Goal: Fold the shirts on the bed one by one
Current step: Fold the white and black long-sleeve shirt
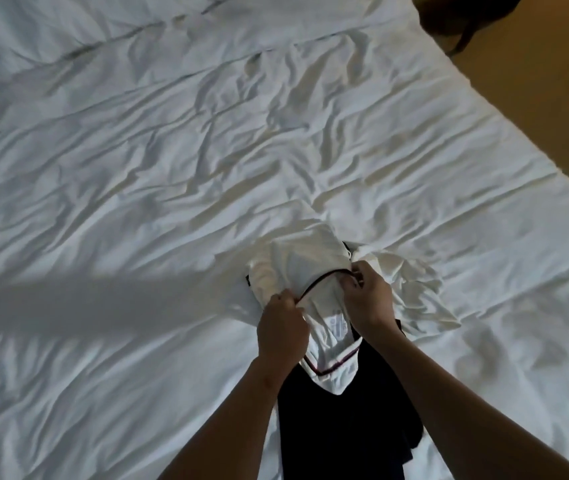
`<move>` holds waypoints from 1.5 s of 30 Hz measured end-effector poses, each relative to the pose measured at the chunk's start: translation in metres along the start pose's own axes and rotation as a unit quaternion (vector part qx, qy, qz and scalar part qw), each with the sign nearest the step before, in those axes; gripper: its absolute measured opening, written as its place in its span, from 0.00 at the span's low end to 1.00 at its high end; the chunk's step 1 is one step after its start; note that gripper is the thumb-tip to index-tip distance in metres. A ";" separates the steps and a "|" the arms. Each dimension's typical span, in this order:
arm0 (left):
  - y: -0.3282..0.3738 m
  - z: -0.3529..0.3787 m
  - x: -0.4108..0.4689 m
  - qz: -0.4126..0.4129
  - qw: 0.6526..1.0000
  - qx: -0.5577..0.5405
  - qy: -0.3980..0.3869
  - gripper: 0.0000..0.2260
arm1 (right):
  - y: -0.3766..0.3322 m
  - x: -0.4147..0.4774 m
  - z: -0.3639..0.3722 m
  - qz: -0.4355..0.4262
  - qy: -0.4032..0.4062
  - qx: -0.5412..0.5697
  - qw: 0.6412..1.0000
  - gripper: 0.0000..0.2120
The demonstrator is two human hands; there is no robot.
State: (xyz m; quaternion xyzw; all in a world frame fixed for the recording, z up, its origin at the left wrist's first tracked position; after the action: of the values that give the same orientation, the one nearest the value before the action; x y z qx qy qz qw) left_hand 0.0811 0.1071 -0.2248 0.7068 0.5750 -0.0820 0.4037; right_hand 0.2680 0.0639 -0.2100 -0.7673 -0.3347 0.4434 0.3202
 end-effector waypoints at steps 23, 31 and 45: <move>-0.025 -0.364 -0.417 0.330 0.913 -0.225 0.080 0.33 | -0.434 -0.418 0.062 -0.360 -0.129 -0.079 0.921 0.21; -0.058 -0.436 -0.532 0.435 0.894 -0.091 -0.061 0.09 | -0.527 -0.558 0.122 -0.481 -0.129 -0.159 0.853 0.18; -0.181 -0.585 -0.605 0.249 0.931 0.153 0.221 0.09 | -0.480 -0.558 0.205 -0.330 -0.079 -0.189 0.922 0.17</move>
State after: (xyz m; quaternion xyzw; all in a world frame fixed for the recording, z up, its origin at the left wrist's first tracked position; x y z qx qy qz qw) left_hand -0.4788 0.0463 0.4264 0.8806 0.4360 0.0926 0.1611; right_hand -0.2390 -0.0672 0.3457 -0.6219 -0.6706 0.3009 0.2701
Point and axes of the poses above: each hand's wrist, its own x-axis towards the middle knuckle, its own z-axis out of the palm, y = z × x, the point moved 9 cm from there along x, towards the middle knuckle, and after that the axes turned 15 degrees about -y, right-handed, at the moved point
